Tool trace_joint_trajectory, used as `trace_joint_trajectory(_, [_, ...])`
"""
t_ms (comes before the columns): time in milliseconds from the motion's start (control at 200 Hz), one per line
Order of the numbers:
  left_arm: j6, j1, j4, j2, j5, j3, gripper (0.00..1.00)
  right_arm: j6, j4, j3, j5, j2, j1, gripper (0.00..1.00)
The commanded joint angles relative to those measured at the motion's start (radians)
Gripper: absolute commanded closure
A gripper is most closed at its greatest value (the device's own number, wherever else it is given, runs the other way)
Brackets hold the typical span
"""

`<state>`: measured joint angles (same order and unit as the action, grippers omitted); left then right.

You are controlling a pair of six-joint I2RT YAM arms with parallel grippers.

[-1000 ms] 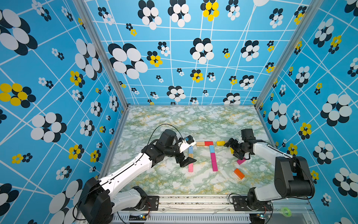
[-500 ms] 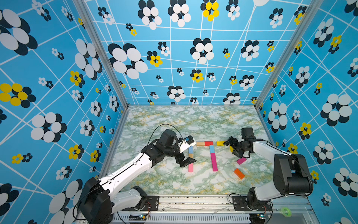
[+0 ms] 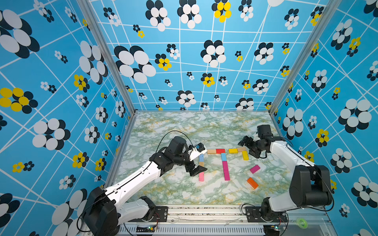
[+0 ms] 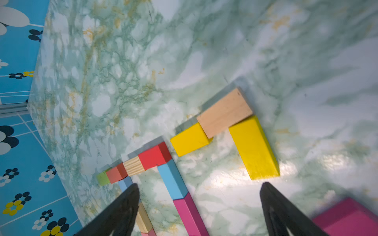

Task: Assemble the number 7 with building blocks
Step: Assemble the building block at the center of the board, then adjust the building block at the center of the board.

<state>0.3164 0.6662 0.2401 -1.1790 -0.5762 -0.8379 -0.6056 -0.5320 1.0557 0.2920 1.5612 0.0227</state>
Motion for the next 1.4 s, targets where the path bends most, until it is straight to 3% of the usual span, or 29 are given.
trace_joint_trajectory(0, [0.024,0.009,0.016,0.023,0.012,0.020,0.01,0.062,-0.038,0.101,0.063,0.122,-0.007,0.07])
trace_joint_trajectory(355, [0.032,0.009,0.018,0.018,0.026,0.023,0.01,0.128,-0.074,0.304,0.087,0.350,-0.006,0.07])
trace_joint_trajectory(1394, [0.034,0.008,0.019,0.005,0.027,0.020,0.01,0.154,-0.079,0.346,0.143,0.467,0.010,0.07])
